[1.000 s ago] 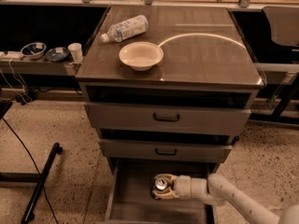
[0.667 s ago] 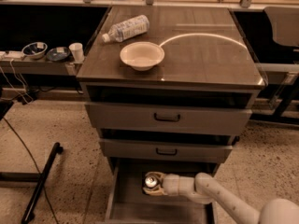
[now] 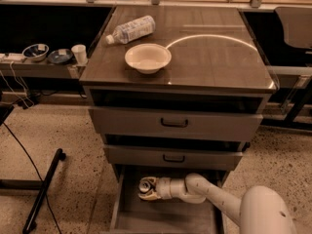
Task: Place pepsi can into bottom drawer
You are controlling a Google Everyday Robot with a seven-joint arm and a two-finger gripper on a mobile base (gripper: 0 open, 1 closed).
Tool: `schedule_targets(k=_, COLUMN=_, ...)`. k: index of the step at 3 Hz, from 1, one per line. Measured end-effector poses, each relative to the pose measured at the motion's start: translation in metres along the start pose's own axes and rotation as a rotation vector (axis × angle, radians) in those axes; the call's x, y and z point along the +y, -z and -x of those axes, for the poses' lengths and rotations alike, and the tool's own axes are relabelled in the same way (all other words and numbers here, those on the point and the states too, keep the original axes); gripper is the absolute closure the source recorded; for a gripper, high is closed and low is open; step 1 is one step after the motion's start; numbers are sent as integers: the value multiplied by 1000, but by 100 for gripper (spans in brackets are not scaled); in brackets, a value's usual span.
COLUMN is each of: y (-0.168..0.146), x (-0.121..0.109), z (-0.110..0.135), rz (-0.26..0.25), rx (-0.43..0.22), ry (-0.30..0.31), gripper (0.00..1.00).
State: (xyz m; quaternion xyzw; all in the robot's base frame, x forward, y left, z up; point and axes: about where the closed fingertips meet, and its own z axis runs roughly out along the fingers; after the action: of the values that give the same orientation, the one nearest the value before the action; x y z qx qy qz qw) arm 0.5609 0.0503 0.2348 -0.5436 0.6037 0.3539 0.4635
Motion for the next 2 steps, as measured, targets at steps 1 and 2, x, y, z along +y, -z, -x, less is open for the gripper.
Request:
schedule_targets(k=1, y=-22, x=-3, z=-17, rz=56, rx=-16, ry=-59, gripper=100)
schedule_targets(k=2, y=-32, x=-2, z=-28, rz=89, rx=-38, ry=-84, gripper=100)
